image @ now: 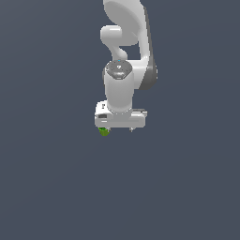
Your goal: Pick up the object and move it to a goal position.
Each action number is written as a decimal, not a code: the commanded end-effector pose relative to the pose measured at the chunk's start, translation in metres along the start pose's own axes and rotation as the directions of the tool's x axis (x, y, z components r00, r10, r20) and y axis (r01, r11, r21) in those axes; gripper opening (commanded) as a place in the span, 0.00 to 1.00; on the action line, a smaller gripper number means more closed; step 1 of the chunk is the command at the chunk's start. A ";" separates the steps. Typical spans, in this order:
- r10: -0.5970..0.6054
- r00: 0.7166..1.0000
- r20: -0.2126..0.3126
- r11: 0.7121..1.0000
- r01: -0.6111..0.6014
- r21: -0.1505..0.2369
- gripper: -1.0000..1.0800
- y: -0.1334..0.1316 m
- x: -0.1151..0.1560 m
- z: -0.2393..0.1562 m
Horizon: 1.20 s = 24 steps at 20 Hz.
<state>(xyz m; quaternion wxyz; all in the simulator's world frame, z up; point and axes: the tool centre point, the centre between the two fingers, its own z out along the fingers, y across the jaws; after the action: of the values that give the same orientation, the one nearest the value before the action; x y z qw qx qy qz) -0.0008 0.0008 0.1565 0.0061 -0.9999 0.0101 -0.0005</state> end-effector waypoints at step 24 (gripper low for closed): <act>0.166 0.986 -0.016 0.986 -0.166 -0.001 0.96 0.031 -0.010 0.001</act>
<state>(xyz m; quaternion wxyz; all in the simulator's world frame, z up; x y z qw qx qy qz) -0.0075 -0.0257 0.1598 0.0047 -0.9969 0.0783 -0.0086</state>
